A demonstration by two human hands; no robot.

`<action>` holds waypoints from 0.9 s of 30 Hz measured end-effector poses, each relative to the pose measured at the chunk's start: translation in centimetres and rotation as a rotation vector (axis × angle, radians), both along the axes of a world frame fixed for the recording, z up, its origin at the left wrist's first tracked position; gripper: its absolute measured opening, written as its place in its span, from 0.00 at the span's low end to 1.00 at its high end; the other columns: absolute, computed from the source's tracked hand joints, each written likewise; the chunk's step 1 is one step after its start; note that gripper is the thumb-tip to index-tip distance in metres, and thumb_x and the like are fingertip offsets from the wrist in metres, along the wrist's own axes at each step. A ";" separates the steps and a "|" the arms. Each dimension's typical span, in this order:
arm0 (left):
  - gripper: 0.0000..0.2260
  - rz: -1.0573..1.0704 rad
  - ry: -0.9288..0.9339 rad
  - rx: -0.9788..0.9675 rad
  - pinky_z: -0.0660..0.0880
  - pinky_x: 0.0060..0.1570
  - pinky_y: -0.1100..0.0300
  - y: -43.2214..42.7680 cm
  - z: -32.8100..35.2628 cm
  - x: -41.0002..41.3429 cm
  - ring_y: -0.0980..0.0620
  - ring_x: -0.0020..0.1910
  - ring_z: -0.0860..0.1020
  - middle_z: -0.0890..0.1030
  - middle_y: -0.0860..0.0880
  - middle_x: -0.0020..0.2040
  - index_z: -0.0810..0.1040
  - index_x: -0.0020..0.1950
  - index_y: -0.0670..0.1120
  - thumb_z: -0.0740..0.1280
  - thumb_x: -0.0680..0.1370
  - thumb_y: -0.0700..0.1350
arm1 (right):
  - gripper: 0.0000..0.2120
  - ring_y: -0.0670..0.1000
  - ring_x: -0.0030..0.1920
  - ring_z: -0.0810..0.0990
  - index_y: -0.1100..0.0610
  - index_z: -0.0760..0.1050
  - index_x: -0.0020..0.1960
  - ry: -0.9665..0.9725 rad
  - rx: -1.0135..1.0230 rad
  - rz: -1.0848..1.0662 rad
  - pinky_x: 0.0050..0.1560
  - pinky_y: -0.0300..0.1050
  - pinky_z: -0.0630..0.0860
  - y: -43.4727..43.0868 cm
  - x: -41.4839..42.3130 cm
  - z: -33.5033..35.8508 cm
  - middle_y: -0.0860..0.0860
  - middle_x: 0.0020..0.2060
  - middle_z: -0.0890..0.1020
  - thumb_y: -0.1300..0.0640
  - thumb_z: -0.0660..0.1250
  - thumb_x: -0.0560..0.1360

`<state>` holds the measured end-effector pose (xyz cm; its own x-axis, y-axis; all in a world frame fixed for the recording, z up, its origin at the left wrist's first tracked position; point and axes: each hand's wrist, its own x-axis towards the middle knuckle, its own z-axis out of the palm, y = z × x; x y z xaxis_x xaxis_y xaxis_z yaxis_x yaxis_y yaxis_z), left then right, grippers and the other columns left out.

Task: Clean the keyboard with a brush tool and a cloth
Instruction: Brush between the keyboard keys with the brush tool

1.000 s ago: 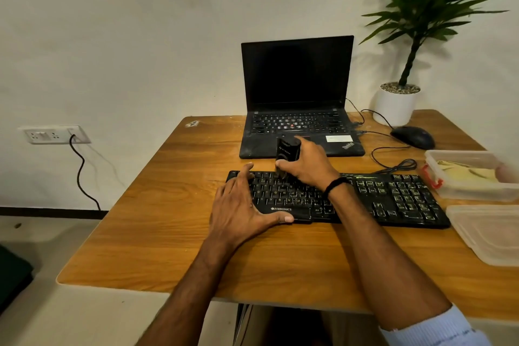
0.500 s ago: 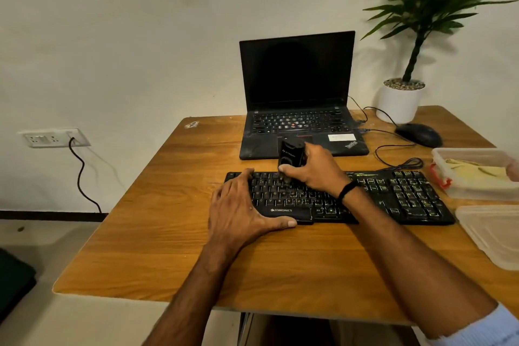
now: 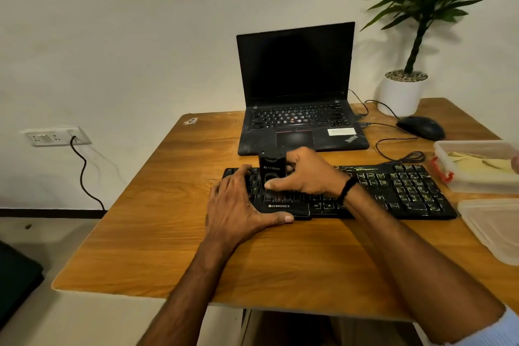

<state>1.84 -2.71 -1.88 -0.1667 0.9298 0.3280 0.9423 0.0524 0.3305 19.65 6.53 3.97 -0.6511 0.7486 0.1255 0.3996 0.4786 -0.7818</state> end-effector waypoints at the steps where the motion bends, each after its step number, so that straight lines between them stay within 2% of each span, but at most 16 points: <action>1: 0.62 0.002 0.007 -0.003 0.63 0.74 0.47 0.0 0.0 0.0 0.51 0.72 0.69 0.72 0.52 0.73 0.59 0.79 0.52 0.61 0.55 0.88 | 0.15 0.42 0.46 0.82 0.50 0.79 0.55 0.002 0.073 -0.077 0.40 0.30 0.76 0.0 -0.1 0.1 0.39 0.43 0.81 0.50 0.77 0.70; 3: 0.62 0.004 0.007 -0.013 0.63 0.75 0.48 -0.1 -0.1 0.0 0.51 0.73 0.69 0.71 0.51 0.74 0.59 0.80 0.51 0.60 0.55 0.88 | 0.16 0.43 0.46 0.81 0.51 0.79 0.55 0.005 0.078 -0.136 0.41 0.31 0.76 0.2 0.2 0.1 0.40 0.43 0.80 0.50 0.77 0.70; 6: 0.62 -0.003 0.003 -0.009 0.64 0.74 0.48 0.0 -0.1 -0.1 0.51 0.72 0.69 0.72 0.51 0.73 0.59 0.79 0.51 0.60 0.56 0.88 | 0.15 0.42 0.48 0.83 0.49 0.81 0.53 -0.013 -0.089 0.071 0.47 0.39 0.80 0.0 1.0 0.0 0.44 0.46 0.85 0.52 0.79 0.68; 7: 0.62 -0.005 -0.002 -0.005 0.64 0.74 0.49 0.0 -0.1 -0.1 0.51 0.72 0.70 0.72 0.51 0.73 0.59 0.80 0.51 0.60 0.56 0.88 | 0.16 0.43 0.48 0.84 0.50 0.81 0.54 -0.019 -0.084 0.068 0.48 0.39 0.81 -0.1 1.0 -0.1 0.45 0.46 0.85 0.51 0.79 0.68; 10: 0.62 -0.010 -0.009 -0.005 0.62 0.75 0.49 0.0 -0.1 -0.1 0.51 0.73 0.68 0.71 0.51 0.74 0.58 0.80 0.51 0.61 0.56 0.88 | 0.18 0.41 0.44 0.81 0.52 0.79 0.56 -0.014 0.039 -0.146 0.36 0.28 0.75 0.0 1.0 0.5 0.39 0.41 0.80 0.49 0.78 0.69; 11: 0.63 -0.009 -0.009 -0.006 0.62 0.75 0.49 -0.1 -0.1 -0.1 0.51 0.73 0.68 0.71 0.51 0.75 0.58 0.80 0.50 0.62 0.55 0.87 | 0.17 0.41 0.43 0.81 0.52 0.79 0.55 0.000 0.014 -0.139 0.36 0.28 0.74 0.1 1.2 0.5 0.39 0.40 0.80 0.50 0.78 0.69; 14: 0.63 -0.005 -0.005 -0.003 0.63 0.75 0.49 -0.1 -0.1 -0.1 0.50 0.73 0.69 0.72 0.51 0.74 0.59 0.80 0.50 0.61 0.56 0.88 | 0.15 0.44 0.46 0.84 0.52 0.81 0.52 0.055 -0.223 0.060 0.43 0.35 0.79 -0.3 1.5 0.3 0.46 0.44 0.85 0.55 0.79 0.68; 15: 0.63 -0.006 -0.005 -0.003 0.63 0.75 0.49 -0.1 -0.1 -0.1 0.51 0.73 0.69 0.72 0.51 0.74 0.59 0.80 0.50 0.61 0.56 0.88 | 0.14 0.44 0.46 0.84 0.52 0.81 0.52 0.059 -0.220 0.053 0.43 0.35 0.79 -0.4 1.4 0.2 0.47 0.45 0.85 0.55 0.79 0.68; 18: 0.63 -0.007 -0.001 -0.006 0.62 0.75 0.49 0.0 -0.1 -0.1 0.51 0.73 0.69 0.72 0.51 0.74 0.58 0.80 0.50 0.60 0.55 0.88 | 0.15 0.42 0.44 0.82 0.50 0.79 0.53 0.003 0.001 -0.162 0.39 0.31 0.76 0.0 1.1 0.6 0.42 0.43 0.82 0.49 0.78 0.69; 20: 0.63 -0.008 0.000 -0.010 0.62 0.75 0.49 -0.1 -0.2 -0.1 0.50 0.73 0.69 0.72 0.51 0.74 0.58 0.80 0.50 0.60 0.55 0.88 | 0.13 0.43 0.43 0.83 0.49 0.79 0.50 0.057 -0.116 -0.069 0.37 0.30 0.75 0.2 1.6 0.6 0.43 0.41 0.83 0.53 0.78 0.69; 22: 0.63 -0.006 -0.002 -0.009 0.63 0.74 0.48 0.0 -0.2 -0.1 0.50 0.72 0.69 0.72 0.51 0.74 0.58 0.80 0.50 0.59 0.55 0.88 | 0.13 0.46 0.46 0.85 0.51 0.80 0.50 0.078 -0.276 0.076 0.42 0.35 0.79 -0.3 1.9 0.5 0.47 0.43 0.86 0.57 0.79 0.68; 24: 0.63 -0.003 -0.004 -0.005 0.63 0.74 0.48 0.0 -0.1 -0.1 0.50 0.73 0.69 0.72 0.51 0.74 0.58 0.80 0.50 0.60 0.55 0.88 | 0.13 0.47 0.47 0.84 0.50 0.80 0.50 0.062 -0.177 0.015 0.44 0.38 0.81 -0.2 1.6 0.3 0.47 0.44 0.85 0.54 0.79 0.68; 25: 0.63 -0.001 -0.006 -0.003 0.63 0.75 0.48 0.0 -0.2 -0.1 0.50 0.73 0.69 0.72 0.50 0.74 0.59 0.80 0.50 0.60 0.55 0.88 | 0.14 0.45 0.46 0.83 0.50 0.79 0.51 0.034 -0.059 -0.077 0.43 0.37 0.80 0.0 1.5 0.5 0.44 0.43 0.84 0.51 0.78 0.69; 27: 0.63 -0.001 -0.007 -0.007 0.63 0.75 0.48 0.0 -0.2 -0.1 0.50 0.73 0.69 0.71 0.51 0.74 0.59 0.80 0.50 0.60 0.55 0.88 | 0.14 0.43 0.44 0.81 0.50 0.79 0.51 0.017 -0.017 -0.147 0.40 0.33 0.77 0.3 1.7 0.6 0.42 0.42 0.82 0.51 0.78 0.69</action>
<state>1.78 -2.70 -2.08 -0.1682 0.9324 0.3200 0.9399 0.0538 0.3372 21.39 6.82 4.57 -0.5323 0.8378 0.1217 0.4514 0.4025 -0.7964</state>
